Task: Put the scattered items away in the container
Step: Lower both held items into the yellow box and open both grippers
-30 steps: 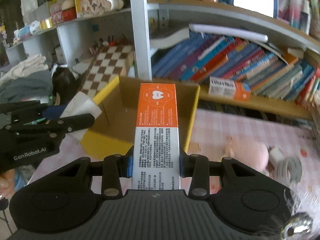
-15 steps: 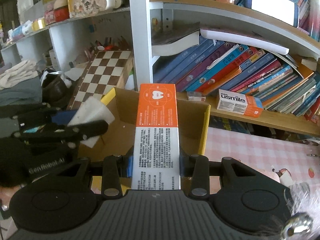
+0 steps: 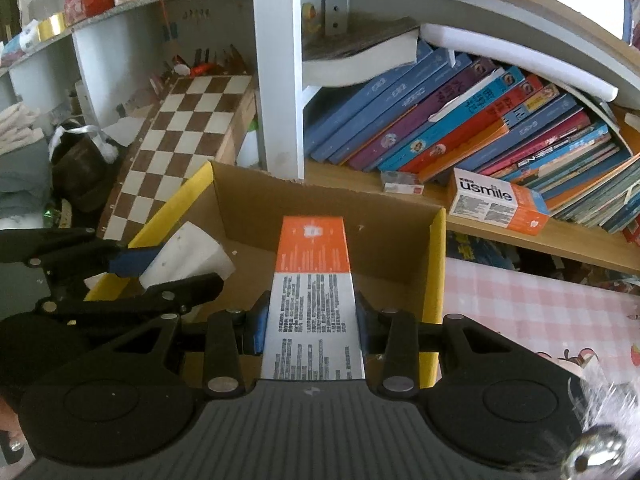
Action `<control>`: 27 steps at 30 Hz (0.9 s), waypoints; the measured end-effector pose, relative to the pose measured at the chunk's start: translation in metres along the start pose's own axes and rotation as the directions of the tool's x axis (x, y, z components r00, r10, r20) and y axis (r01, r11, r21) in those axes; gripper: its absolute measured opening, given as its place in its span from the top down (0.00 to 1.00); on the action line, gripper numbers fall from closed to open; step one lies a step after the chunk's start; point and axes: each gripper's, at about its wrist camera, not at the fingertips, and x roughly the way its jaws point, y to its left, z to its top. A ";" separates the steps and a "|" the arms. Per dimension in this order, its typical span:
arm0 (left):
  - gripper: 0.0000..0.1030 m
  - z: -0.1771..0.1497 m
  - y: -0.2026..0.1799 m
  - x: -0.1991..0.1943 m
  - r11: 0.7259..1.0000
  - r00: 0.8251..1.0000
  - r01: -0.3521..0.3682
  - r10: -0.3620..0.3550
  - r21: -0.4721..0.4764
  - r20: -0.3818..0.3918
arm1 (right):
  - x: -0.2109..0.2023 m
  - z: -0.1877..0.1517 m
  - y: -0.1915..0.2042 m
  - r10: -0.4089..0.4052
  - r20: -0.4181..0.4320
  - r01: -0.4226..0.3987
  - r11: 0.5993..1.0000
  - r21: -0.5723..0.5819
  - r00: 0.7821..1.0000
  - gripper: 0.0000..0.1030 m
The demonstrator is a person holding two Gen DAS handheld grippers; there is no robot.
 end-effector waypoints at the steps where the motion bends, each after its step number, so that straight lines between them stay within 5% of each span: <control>1: 0.69 0.000 0.000 0.004 1.000 1.000 -0.001 0.001 0.003 -0.009 | 0.004 0.001 0.000 -0.001 -0.003 0.001 1.000 -0.005 1.000 0.64; 27: 0.69 -0.016 -0.007 0.048 0.995 0.982 0.062 -0.048 0.073 -0.180 | 0.070 -0.009 -0.009 0.023 -0.197 -0.031 0.999 -0.039 0.980 0.64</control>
